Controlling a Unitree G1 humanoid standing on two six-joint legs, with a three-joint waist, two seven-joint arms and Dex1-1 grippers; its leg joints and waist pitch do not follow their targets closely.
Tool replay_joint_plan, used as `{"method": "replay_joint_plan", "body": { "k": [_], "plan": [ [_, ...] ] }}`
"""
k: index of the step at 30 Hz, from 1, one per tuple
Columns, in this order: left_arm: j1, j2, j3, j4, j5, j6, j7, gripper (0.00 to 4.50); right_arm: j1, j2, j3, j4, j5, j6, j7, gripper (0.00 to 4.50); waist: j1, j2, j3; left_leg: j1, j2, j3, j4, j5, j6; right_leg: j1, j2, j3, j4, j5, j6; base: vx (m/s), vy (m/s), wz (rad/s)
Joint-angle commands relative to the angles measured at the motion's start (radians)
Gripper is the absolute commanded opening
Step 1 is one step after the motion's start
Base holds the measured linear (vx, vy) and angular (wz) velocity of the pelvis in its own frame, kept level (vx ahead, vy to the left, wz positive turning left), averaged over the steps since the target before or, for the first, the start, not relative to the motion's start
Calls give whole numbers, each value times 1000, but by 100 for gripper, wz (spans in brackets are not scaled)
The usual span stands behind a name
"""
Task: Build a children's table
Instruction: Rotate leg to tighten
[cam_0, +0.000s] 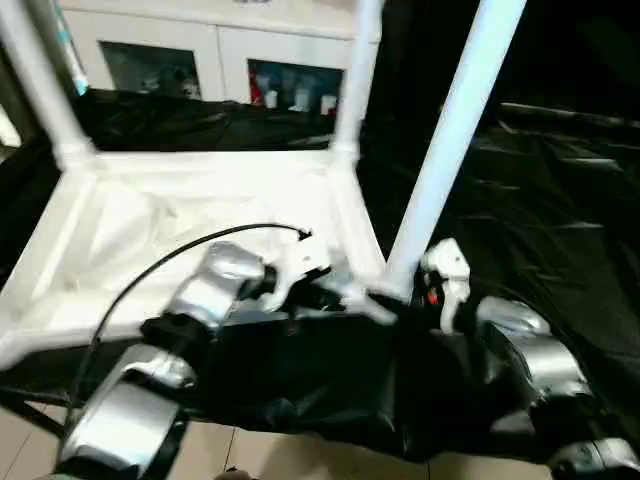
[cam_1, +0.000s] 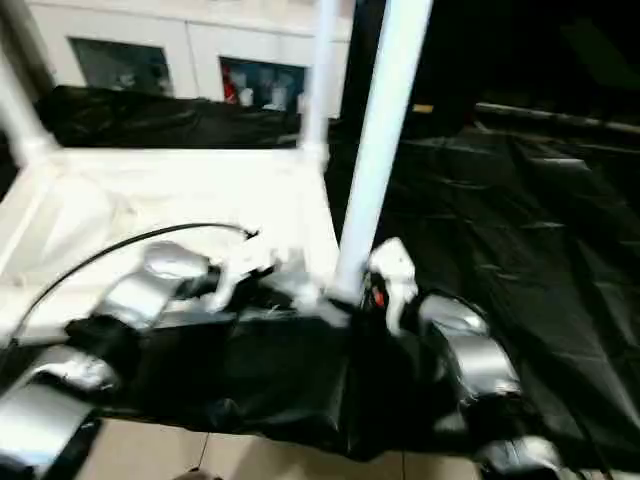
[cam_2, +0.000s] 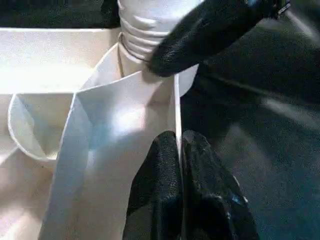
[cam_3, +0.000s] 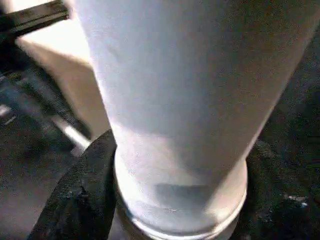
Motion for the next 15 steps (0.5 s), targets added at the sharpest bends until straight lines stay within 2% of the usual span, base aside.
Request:
{"method": "replay_joint_plan", "body": {
  "k": [1, 2, 3, 4, 5, 6, 7, 9, 11, 13, 14, 15],
  "plan": [
    [-4, -39, 31, 66, -9, 35, 120, 0, -11, 27, -50, 106, -40, 35, -175, 277, -4, -6, -50, 9, 55, -29, -69, -216, 20, 28, -90, 57, -95, -310, -176, 0, 0, 0],
    [-30, -72, 55, 113, -3, 57, 244, 0, -43, 73, -91, 167, -41, 33, -328, 277, -4, -3, -50, 10, 55, -32, -70, -221, 16, 29, -91, 55, -94, -316, -177, 0, 0, 0],
    [-63, -113, 84, 170, -2, 80, 378, 0, -83, 131, -137, 238, -32, 31, -492, 277, -11, -5, -51, 8, 53, -34, -72, -227, -1, 28, -89, 53, -93, -333, -175, 0, 0, 0],
    [-63, -113, 84, 170, -2, 80, 378, 0, -83, 131, -137, 238, -32, 31, -492, 276, -13, -3, -50, 10, 53, -33, -72, -232, -11, 25, -89, 53, -94, -343, -174, 0, 0, 0],
    [-67, -118, 88, 178, -2, 82, 395, 0, -92, 146, -142, 251, -34, 31, -521, 276, -16, -6, -52, 12, 53, -35, -73, -244, -17, 28, -90, 52, -97, -350, -170, 0, 0, 0],
    [-75, -128, 94, 190, -3, 83, 428, 0, -101, 160, -137, 265, -44, 25, -548, 276, -14, 0, -52, 10, 51, -33, -70, -234, -3, 28, -91, 55, -97, -313, -175, 0, 0, 0],
    [-92, -155, 104, 215, 2, 74, 493, 0, -123, 199, -106, 300, -78, -13, -578, 276, -16, -3, -56, 7, 50, -31, -68, -210, 12, 31, -88, 56, -92, -254, -183, 0, 0, 0],
    [-98, -164, 106, 224, 4, 70, 511, 0, -130, 210, -95, 312, -87, -28, -587, 276, -18, -7, -57, 2, 45, -29, -65, -183, 30, 34, -89, 55, -89, -219, -188, 0, 0, 0],
    [-98, -173, 97, 219, 10, 62, 503, 0, -135, 223, -73, 321, -95, -61, -561, 276, -13, -5, -56, 1, 44, -28, -64, -176, 50, 36, -91, 55, -92, -229, -182, 0, 0, 0],
    [-105, -176, 88, 235, 14, 36, 490, 0, -149, 230, -85, 342, -86, -97, -539, 276, -14, -3, -56, 1, 47, -29, -65, -178, 58, 35, -90, 54, -92, -234, -180, 0, 0, 0],
    [-106, -176, 86, 240, 15, 28, 485, 0, -153, 231, -93, 346, -77, -103, -526, 332, -14, -8, -56, 0, 47, -29, -65, -182, 62, 35, -90, 53, -92, -246, -177, 0, 0, 0],
    [-105, -175, 83, 240, 16, 23, 479, 0, -153, 229, -94, 346, -76, -106, -523, 346, -14, -6, -56, 0, 47, -29, -66, -185, 63, 36, -90, 53, -92, -249, -177, 0, 0, 0]
  ]
}}
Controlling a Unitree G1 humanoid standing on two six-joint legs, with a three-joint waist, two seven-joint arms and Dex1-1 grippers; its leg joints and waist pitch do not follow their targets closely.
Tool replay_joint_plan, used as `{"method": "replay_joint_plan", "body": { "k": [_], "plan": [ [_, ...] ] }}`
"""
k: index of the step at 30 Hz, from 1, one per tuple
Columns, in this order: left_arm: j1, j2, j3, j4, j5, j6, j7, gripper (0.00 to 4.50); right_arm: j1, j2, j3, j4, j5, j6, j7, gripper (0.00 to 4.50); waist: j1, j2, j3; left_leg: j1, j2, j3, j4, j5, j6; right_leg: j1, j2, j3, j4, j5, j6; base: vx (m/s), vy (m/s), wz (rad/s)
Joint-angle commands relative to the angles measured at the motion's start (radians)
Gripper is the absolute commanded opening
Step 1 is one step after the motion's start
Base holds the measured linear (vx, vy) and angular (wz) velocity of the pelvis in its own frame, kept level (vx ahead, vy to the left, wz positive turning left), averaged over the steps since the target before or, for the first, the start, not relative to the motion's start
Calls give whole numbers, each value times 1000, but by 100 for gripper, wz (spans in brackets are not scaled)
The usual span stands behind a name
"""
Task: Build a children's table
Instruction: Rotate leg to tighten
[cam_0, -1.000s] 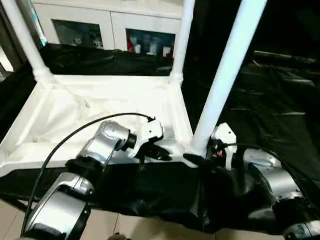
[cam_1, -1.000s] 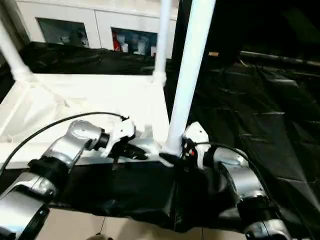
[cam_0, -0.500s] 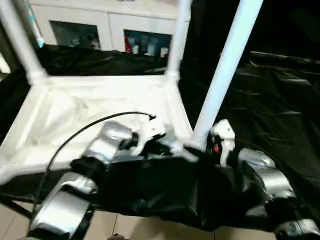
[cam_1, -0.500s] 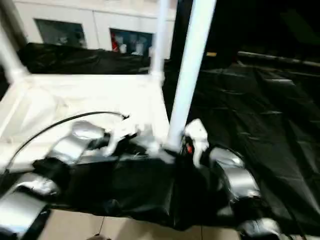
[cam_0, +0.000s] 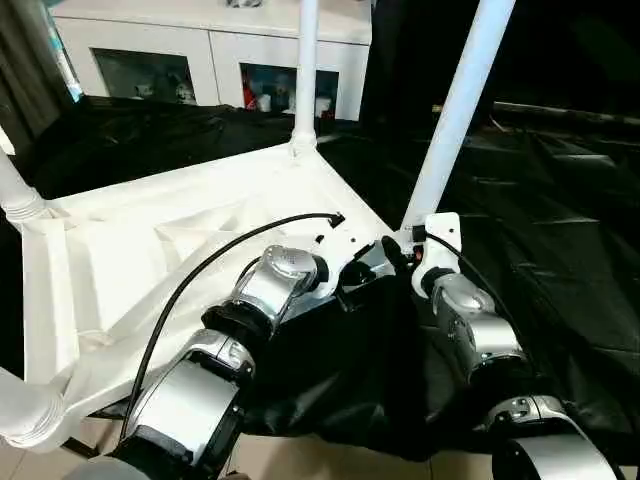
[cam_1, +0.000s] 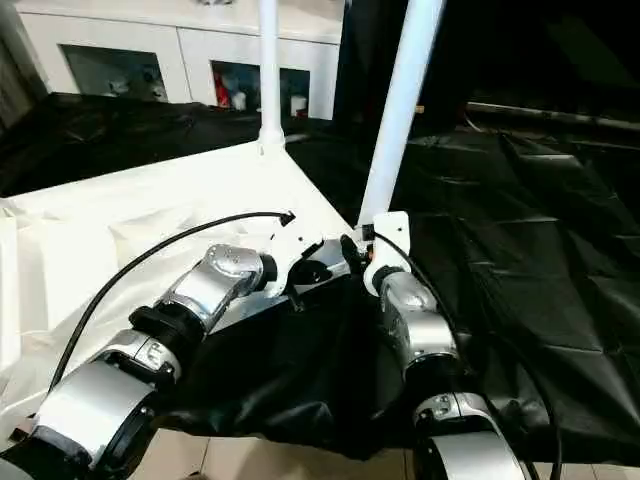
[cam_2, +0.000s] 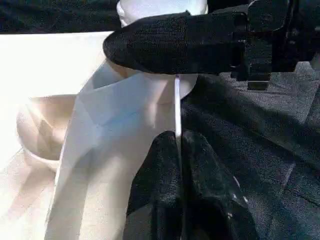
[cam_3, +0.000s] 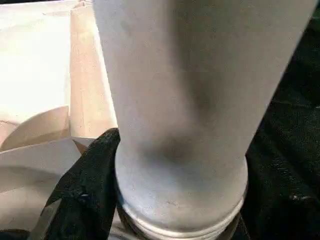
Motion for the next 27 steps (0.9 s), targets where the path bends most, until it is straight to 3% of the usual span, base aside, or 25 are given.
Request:
{"method": "replay_joint_plan", "body": {
  "k": [1, 3, 5, 7, 13, 17, 18, 22, 27],
  "plan": [
    [11, 10, 22, 29, -8, -25, 55, 0, 23, 9, 17, 44, 4, 11, 63, 346, 3, -14, -48, 2, 53, -28, -65, -194, 62, 34, -85, 53, -94, -263, -178, 0, 0, 0],
    [18, 19, 10, 24, -5, -44, 20, 0, 22, -1, 9, 37, 19, 5, 98, 350, 3, -14, -47, 1, 53, -29, -66, -208, 65, 35, -86, 52, -96, -284, -173, 0, 0, 0],
    [25, 28, -2, 18, -2, -49, -18, 0, 23, -16, 11, 26, 22, 2, 139, 389, 0, -14, -46, -1, 54, -31, -68, -214, 63, 35, -86, 52, -97, -304, -168, 0, 0, 0],
    [37, 47, -16, 4, -3, -51, -89, 0, 35, -55, 25, -10, 27, 1, 225, 389, -1, -16, -46, -2, 53, -30, -66, -217, 70, 36, -87, 53, -99, -311, -166, 0, 0, 0],
    [67, 106, -49, -31, -12, -120, -279, 0, 101, -183, 76, -140, 45, 18, 479, 389, 10, -19, -51, -5, 55, -27, -59, -146, 115, 43, -85, 53, -84, -166, -203, 0, 0, 0],
    [115, 156, -70, -118, -67, -150, -494, 0, 160, -279, 101, -250, 82, 62, 675, 389, 17, -18, -50, -5, 59, -26, -59, -148, 128, 44, -87, 54, -81, -148, -220, 0, 0, 0],
    [121, 163, -73, -133, -72, -150, -520, 0, 164, -288, 101, -261, 88, 69, 692, 389, 18, -13, -49, -2, 62, -27, -61, -151, 126, 39, -85, 53, -80, -148, -226, 0, 0, 0],
    [132, 183, -75, -165, -80, -145, -566, 0, 189, -328, 125, -325, 115, 104, 786, 389, 27, -11, -49, 3, 64, -24, -63, -164, 99, 38, -82, 52, -79, -154, -234, 0, 0, 0],
    [133, 199, -71, -172, -79, -153, -576, 0, 202, -344, 134, -356, 120, 125, 825, 372, 32, -16, -49, -1, 60, -24, -61, -161, 88, 40, -86, 52, -81, -185, -214, 0, 0, 0]
  ]
}}
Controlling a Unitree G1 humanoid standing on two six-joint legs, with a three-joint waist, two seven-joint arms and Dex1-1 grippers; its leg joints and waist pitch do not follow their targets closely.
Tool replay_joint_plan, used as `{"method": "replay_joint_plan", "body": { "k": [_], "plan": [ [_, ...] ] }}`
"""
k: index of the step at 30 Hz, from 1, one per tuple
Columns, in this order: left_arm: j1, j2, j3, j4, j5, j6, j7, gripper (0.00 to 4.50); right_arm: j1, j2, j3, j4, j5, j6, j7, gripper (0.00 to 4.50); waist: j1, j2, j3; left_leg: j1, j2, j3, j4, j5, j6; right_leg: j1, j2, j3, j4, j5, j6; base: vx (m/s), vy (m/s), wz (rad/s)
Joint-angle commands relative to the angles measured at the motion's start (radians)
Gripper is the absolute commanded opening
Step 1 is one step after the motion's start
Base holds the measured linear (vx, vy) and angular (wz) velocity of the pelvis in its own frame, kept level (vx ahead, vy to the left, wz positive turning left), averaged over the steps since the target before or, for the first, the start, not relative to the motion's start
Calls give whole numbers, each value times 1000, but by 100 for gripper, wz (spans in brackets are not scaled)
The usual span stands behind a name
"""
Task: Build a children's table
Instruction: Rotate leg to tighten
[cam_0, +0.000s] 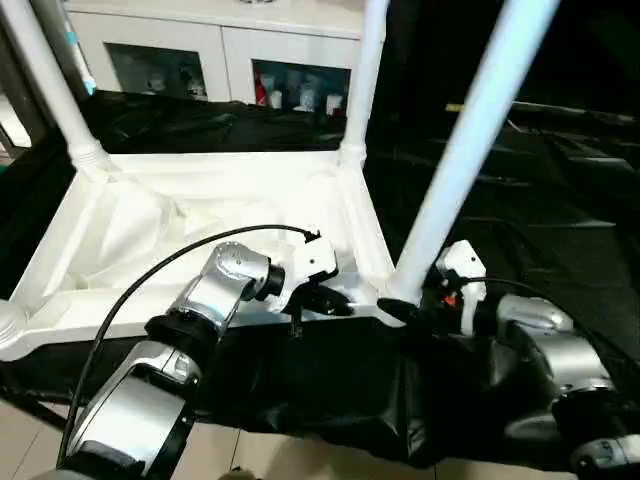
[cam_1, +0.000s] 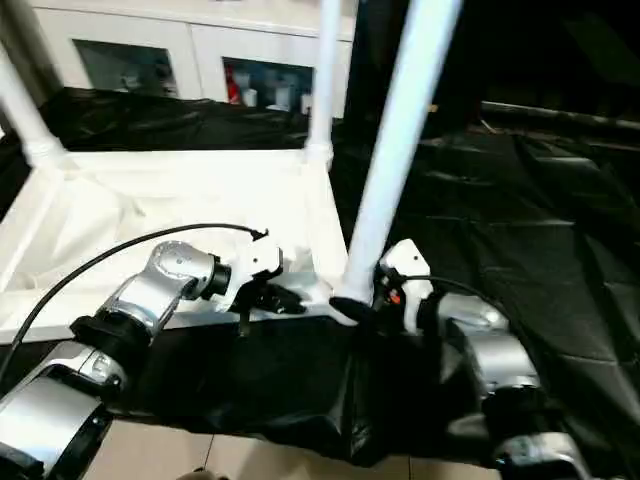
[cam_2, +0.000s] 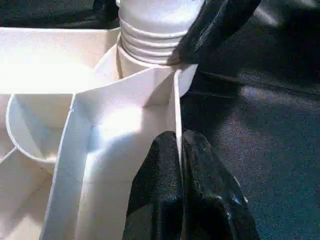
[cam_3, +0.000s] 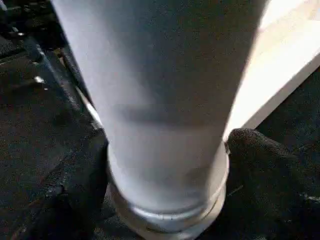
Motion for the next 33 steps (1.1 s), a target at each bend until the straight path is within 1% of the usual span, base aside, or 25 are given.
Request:
{"method": "replay_joint_plan", "body": {
  "k": [1, 2, 3, 6, 7, 12, 13, 14, 15, 16, 17, 19, 20, 21, 23, 24, 25, 26, 27, 28, 29, 30, 31, 33],
  "plan": [
    [29, -5, -4, -11, -27, -13, -49, 0, 10, -9, -4, -28, 12, 18, 18, 358, 2, -17, -51, 2, 60, -25, -57, -158, 85, 44, -87, 54, -81, -182, -215, 0, 0, 0],
    [30, -4, -3, -15, -27, -10, -52, 0, 11, -7, -4, -30, 14, 23, 21, 358, 2, -16, -52, 2, 60, -25, -57, -155, 86, 44, -87, 54, -80, -179, -214, 0, 0, 0],
    [31, -4, -3, -17, -27, -9, -53, 0, 11, -6, -4, -31, 14, 25, 22, 344, 1, -17, -52, 2, 60, -25, -56, -152, 86, 43, -86, 54, -81, -177, -214, 0, 0, 0],
    [35, -3, -3, -28, -28, 0, -55, 0, 13, 0, 1, -37, 15, 38, 27, 328, 1, -17, -51, 3, 60, -25, -57, -149, 86, 43, -85, 53, -80, -176, -217, 0, 0, 0],
    [37, -4, -4, -29, -30, 2, -51, 0, 15, 5, 5, -37, 13, 42, 24, 308, 0, -18, -51, 3, 60, -25, -57, -154, 83, 42, -85, 53, -80, -182, -215, 0, 0, 0],
    [40, -6, -5, -29, -28, 8, -40, 0, 16, 16, 2, -26, 5, 48, -9, 286, -2, -18, -51, 2, 59, -26, -57, -154, 78, 43, -86, 53, -81, -190, -211, 0, 0, 0],
    [38, -12, -1, -23, -24, 12, -18, 0, 11, 31, -11, -6, -2, 46, -51, 282, -3, -17, -50, 3, 59, -26, -57, -155, 77, 41, -86, 54, -82, -191, -211, 0, 0, 0],
    [31, -26, 10, -8, -20, 34, 25, 0, -1, 58, -33, 42, -26, 30, -143, 279, -5, -17, -50, 3, 58, -26, -58, -159, 75, 41, -86, 53, -83, -200, -209, 0, 0, 0],
    [29, -29, 12, -3, -18, 35, 38, 0, -2, 62, -36, 48, -29, 28, -158, 278, -8, -15, -49, 6, 60, -26, -60, -172, 64, 37, -88, 54, -85, -222, -209, 0, 0, 0],
    [14, -48, 23, 24, -4, 36, 113, 0, -10, 86, -51, 81, -48, 14, -238, 276, -10, -15, -47, 4, 59, -28, -61, -179, 56, 37, -88, 53, -87, -243, -204, 0, 0, 0],
    [-1, -67, 34, 52, 6, 47, 185, 0, -21, 113, -75, 117, -62, 7, -338, 275, -14, -14, -48, 5, 57, -30, -62, -195, 41, 37, -88, 52, -91, -283, -192, 0, 0, 0],
    [-32, -110, 60, 104, 17, 78, 332, 0, -37, 170, -124, 170, -76, 1, -536, 274, -24, -12, -47, 11, 58, -32, -65, -219, 10, 32, -87, 53, -94, -328, -183, 0, 0, 0],
    [-45, -129, 72, 124, 17, 92, 389, 0, -42, 196, -146, 189, -74, 9, -611, 274, -25, -11, -47, 12, 58, -33, -66, -223, 8, 32, -88, 54, -96, -331, -183, 0, 0, 0],
    [-53, -140, 79, 135, 17, 100, 420, 0, -45, 211, -158, 200, -71, 15, -653, 274, -28, -14, -49, 11, 57, -33, -65, -219, 8, 33, -87, 55, -94, -308, -185, 0, 0, 0],
    [-67, -167, 97, 154, 11, 108, 487, 0, -47, 244, -162, 218, -86, 4, -736, 274, -29, -17, -51, 7, 52, -29, -61, -202, 28, 37, -86, 56, -93, -268, -187, 0, 0, 0],
    [-72, -178, 102, 159, 9, 112, 504, 0, -49, 266, -162, 227, -90, -4, -766, 274, -30, -16, -51, 4, 50, -28, -60, -183, 39, 36, -86, 57, -93, -251, -186, 0, 0, 0],
    [-80, -195, 107, 171, 11, 105, 541, 0, -54, 299, -157, 236, -97, -15, -804, 274, -29, -11, -51, 4, 49, -29, -60, -176, 44, 38, -85, 56, -94, -243, -183, 0, 0, 0],
    [-92, -217, 111, 192, 17, 90, 580, 0, -62, 340, -144, 249, -110, -37, -838, 274, -31, -14, -52, 3, 48, -27, -59, -173, 47, 37, -84, 57, -93, -238, -182, 0, 0, 0],
    [-93, -221, 111, 194, 18, 87, 582, 0, -62, 348, -132, 245, -116, -43, -830, 274, -31, -13, -51, 2, 47, -28, -60, -175, 47, 36, -85, 56, -93, -246, -180, 0, 0, 0],
    [-93, -226, 109, 196, 19, 81, 576, 0, -60, 360, -108, 234, -128, -56, -804, 330, -31, -10, -50, 4, 49, -30, -62, -191, 49, 36, -85, 55, -97, -273, -172, 0, 0, 0],
    [-91, -227, 107, 192, 18, 78, 563, 0, -58, 363, -101, 225, -128, -65, -786, 330, -31, -8, -50, 5, 50, -30, -62, -196, 51, 37, -85, 55, -98, -274, -171, 0, 0, 0],
    [-91, -229, 105, 194, 18, 74, 556, 0, -57, 367, -97, 222, -127, -76, -778, 343, -32, -9, -51, 4, 51, -31, -63, -195, 55, 38, -84, 56, -96, -262, -171, 0, 0, 0],
    [-91, -229, 105, 194, 18, 74, 556, 0, -57, 367, -97, 222, -127, -76, -778, 346, -31, -7, -52, 4, 52, -31, -63, -194, 56, 37, -84, 56, -95, -253, -174, 0, 0, 0],
    [-82, -219, 92, 186, 15, 57, 512, 0, -57, 355, -93, 205, -114, -96, -741, 362, -32, -8, -50, 2, 52, -30, -63, -201, 63, 39, -84, 55, -94, -243, -178, 0, 0, 0]
  ]
}}
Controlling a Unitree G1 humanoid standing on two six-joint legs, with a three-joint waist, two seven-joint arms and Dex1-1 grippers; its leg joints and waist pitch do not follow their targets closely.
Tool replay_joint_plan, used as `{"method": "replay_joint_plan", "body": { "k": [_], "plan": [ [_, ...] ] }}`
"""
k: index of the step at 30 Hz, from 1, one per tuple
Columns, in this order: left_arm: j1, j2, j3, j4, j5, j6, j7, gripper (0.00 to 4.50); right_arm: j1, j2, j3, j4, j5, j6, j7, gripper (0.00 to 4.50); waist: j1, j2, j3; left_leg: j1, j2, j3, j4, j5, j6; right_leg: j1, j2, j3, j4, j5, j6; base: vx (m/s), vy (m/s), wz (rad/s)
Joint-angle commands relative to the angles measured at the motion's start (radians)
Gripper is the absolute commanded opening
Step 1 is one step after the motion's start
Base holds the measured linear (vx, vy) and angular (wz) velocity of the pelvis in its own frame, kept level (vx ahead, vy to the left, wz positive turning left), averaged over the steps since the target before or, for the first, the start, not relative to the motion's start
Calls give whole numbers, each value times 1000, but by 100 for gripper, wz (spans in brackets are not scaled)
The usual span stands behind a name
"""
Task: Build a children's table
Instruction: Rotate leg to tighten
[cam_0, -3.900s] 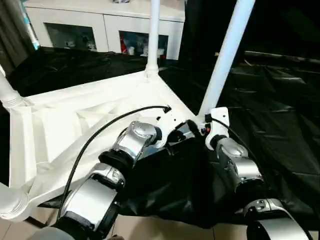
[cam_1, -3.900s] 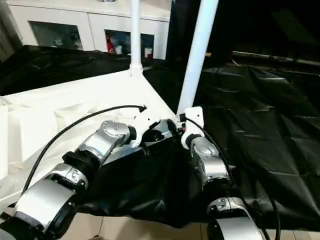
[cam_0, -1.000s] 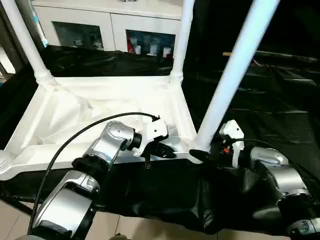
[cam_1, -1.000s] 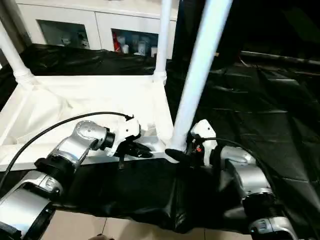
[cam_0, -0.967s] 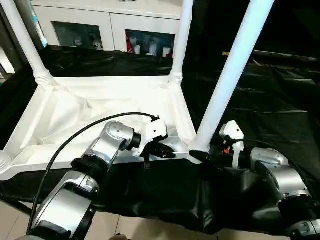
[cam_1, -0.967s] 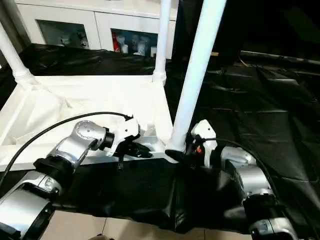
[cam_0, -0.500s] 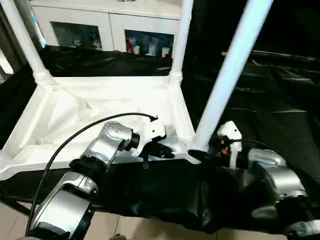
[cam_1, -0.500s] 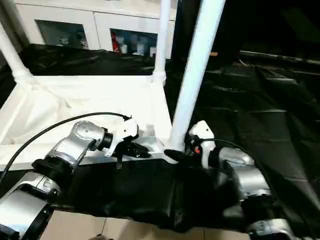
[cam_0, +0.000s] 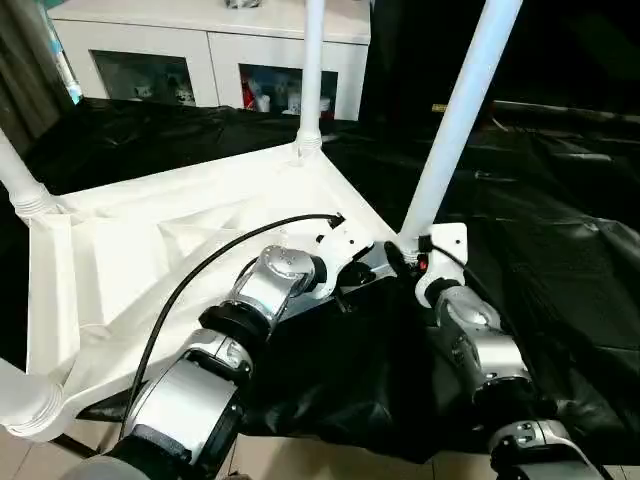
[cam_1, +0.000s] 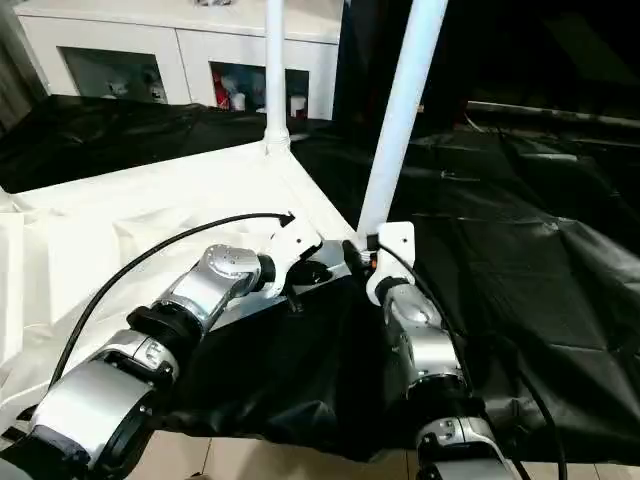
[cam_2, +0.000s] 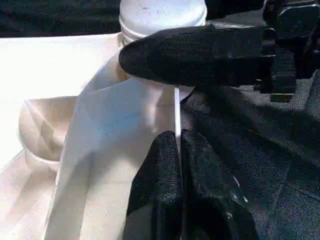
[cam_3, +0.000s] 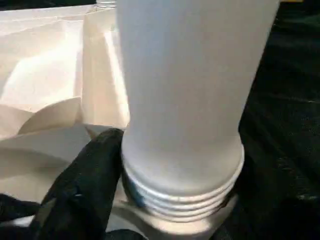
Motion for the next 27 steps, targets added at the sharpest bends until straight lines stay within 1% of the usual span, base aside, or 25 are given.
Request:
{"method": "replay_joint_plan", "body": {
  "k": [1, 2, 4, 5, 6, 7, 8, 9, 10, 11, 12, 13, 14, 15, 16, 17, 18, 19, 22, 23, 24, 25, 27],
  "plan": [
    [22, -15, 25, 11, -36, -37, 14, 0, 29, 9, 41, 16, 4, 14, 53, 370, 2, -12, -46, 0, 55, -30, -65, -200, 67, 37, -83, 54, -94, -249, -177, 0, 0, 0],
    [32, 3, 13, 1, -33, -51, -23, 0, 30, -19, 48, -2, 15, 10, 114, 370, 2, -13, -46, 0, 55, -30, -65, -200, 69, 37, -82, 53, -94, -251, -177, 0, 0, 0],
    [36, 12, 9, -3, -31, -50, -38, 0, 33, -37, 56, -17, 15, 8, 147, 370, 4, -14, -46, -1, 55, -30, -64, -190, 78, 41, -82, 53, -93, -238, -176, 0, 0, 0],
    [36, 20, 8, 2, -27, -54, -49, 0, 35, -52, 59, -27, 11, 0, 171, 370, 4, -14, -48, -2, 55, -28, -62, -179, 83, 40, -83, 54, -90, -215, -181, 0, 0, 0],
    [38, 28, 5, 4, -24, -66, -66, 0, 38, -67, 59, -37, 13, -2, 202, 370, 4, -17, -48, -3, 53, -27, -60, -166, 89, 43, -81, 53, -90, -200, -184, 0, 0, 0],
    [40, 32, 3, 3, -23, -72, -79, 0, 40, -76, 58, -42, 16, -1, 219, 370, 4, -16, -48, -4, 52, -27, -60, -163, 93, 43, -81, 53, -89, -196, -186, 0, 0, 0],
    [53, 59, -9, -11, -24, -95, -154, 0, 49, -129, 58, -70, 33, 5, 314, 370, 5, -20, -47, -5, 52, -27, -60, -159, 99, 44, -81, 52, -90, -202, -185, 0, 0, 0],
    [62, 71, -15, -24, -30, -108, -202, 0, 55, -154, 63, -83, 38, 12, 357, 370, 8, -19, -48, -5, 53, -27, -59, -156, 108, 46, -82, 52, -89, -199, -185, 0, 0, 0],
    [62, 71, -15, -24, -30, -108, -202, 0, 55, -154, 63, -83, 38, 12, 357, 370, 7, -19, -47, -6, 54, -27, -59, -153, 114, 46, -82, 52, -89, -198, -189, 0, 0, 0],
    [79, 95, -26, -51, -43, -123, -290, 0, 68, -203, 74, -113, 49, 25, 441, 370, 7, -19, -46, -6, 54, -27, -59, -155, 114, 44, -82, 51, -90, -205, -190, 0, 0, 0],
    [81, 97, -27, -53, -45, -126, -298, 0, 69, -206, 75, -115, 50, 27, 447, 370, 9, -19, -46, -5, 57, -27, -60, -158, 118, 45, -83, 52, -91, -212, -191, 0, 0, 0],
    [99, 118, -38, -84, -63, -141, -387, 0, 81, -244, 84, -146, 65, 45, 517, 370, 9, -18, -46, -5, 58, -28, -60, -161, 119, 44, -82, 52, -89, -210, -197, 0, 0, 0],
    [106, 127, -42, -97, -70, -138, -422, 0, 86, -257, 85, -159, 78, 58, 548, 370, 10, -16, -46, -3, 59, -27, -60, -162, 119, 43, -82, 52, -89, -207, -201, 0, 0, 0],
    [106, 127, -42, -97, -70, -138, -422, 0, 86, -257, 85, -159, 78, 58, 548, 370, 10, -15, -47, -3, 60, -27, -59, -158, 120, 43, -83, 54, -85, -182, -209, 0, 0, 0],
    [114, 139, -46, -115, -79, -129, -464, 0, 91, -278, 90, -173, 87, 67, 592, 370, 12, -11, -49, 0, 62, -27, -59, -150, 117, 41, -82, 53, -81, -154, -222, 0, 0, 0],
    [116, 141, -46, -118, -82, -126, -473, 0, 91, -284, 92, -175, 87, 67, 604, 370, 11, -12, -50, 0, 62, -27, -59, -145, 118, 43, -81, 53, -79, -135, -229, 0, 0, 0],
    [118, 143, -46, -122, -85, -124, -481, 0, 92, -290, 95, -177, 87, 67, 616, 370, 13, -11, -50, -1, 63, -26, -58, -136, 119, 43, -81, 52, -75, -108, -241, 0, 0, 0],
    [123, 150, -43, -133, -92, -123, -506, 0, 94, -310, 103, -187, 90, 69, 660, 370, 15, -13, -50, 0, 63, -26, -58, -135, 119, 43, -80, 52, -74, -95, -248, 0, 0, 0],
    [126, 156, -43, -141, -95, -122, -523, 0, 95, -320, 106, -198, 99, 75, 694, 370, 24, -13, -49, 1, 62, -23, -56, -139, 117, 44, -82, 52, -75, -106, -247, 0, 0, 0],
    [130, 161, -41, -150, -97, -117, -534, 0, 98, -326, 111, -208, 107, 85, 717, 355, 28, -15, -49, 0, 62, -22, -56, -138, 114, 44, -82, 52, -75, -116, -243, 0, 0, 0],
    [131, 163, -41, -154, -98, -115, -538, 0, 99, -329, 114, -211, 110, 88, 726, 355, 29, -14, -49, 0, 63, -23, -56, -137, 112, 45, -83, 52, -74, -117, -242, 0, 0, 0],
    [134, 166, -40, -160, -100, -110, -551, 0, 102, -331, 117, -217, 110, 92, 736, 345, 31, -15, -48, 0, 64, -24, -58, -137, 110, 44, -82, 51, -75, -124, -237, 0, 0, 0],
    [134, 167, -40, -162, -101, -110, -554, 0, 103, -330, 119, -218, 109, 94, 740, 345, 31, -15, -49, 0, 63, -24, -57, -139, 105, 44, -82, 51, -75, -132, -231, 0, 0, 0]
  ]
}}
